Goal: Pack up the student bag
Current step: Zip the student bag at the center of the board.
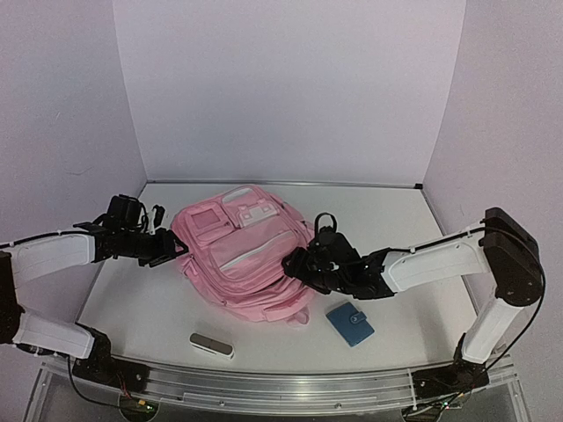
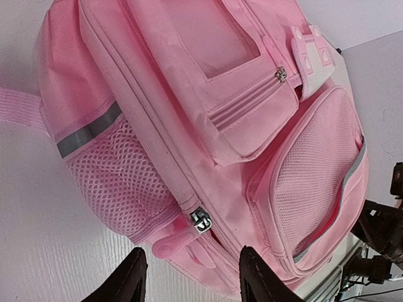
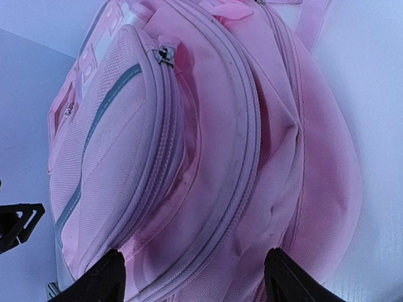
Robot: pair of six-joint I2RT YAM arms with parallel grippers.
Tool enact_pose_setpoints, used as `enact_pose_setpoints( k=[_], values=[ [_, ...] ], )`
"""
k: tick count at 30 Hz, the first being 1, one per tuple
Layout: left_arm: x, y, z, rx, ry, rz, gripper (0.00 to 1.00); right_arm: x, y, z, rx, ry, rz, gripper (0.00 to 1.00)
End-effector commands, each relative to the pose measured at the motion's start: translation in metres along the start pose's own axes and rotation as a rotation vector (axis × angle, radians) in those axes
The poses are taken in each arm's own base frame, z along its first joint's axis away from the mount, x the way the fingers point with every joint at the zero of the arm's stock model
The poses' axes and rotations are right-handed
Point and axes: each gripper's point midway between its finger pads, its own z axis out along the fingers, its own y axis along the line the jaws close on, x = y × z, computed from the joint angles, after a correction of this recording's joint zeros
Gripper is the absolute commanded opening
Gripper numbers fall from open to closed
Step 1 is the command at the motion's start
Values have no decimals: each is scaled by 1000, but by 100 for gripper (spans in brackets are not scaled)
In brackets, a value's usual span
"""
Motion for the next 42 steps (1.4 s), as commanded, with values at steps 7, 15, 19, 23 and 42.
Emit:
enact_pose_setpoints(
  k=[7,15,19,23,42],
  values=[
    [-4,7,14,40,1,-57,46,-1,1,-5,-30,-9,45,75],
    [0,6,24,100,18,-101,43,0,2,-3,-34,-3,43,75],
    [-1,6,25,107,10,-102,42,2,1,-2,-33,1,41,75],
    [0,4,27,122,16,-102,40,2,2,0,-33,4,39,75],
    [6,9,31,114,34,-113,20,4,6,3,-41,14,33,75]
  ],
)
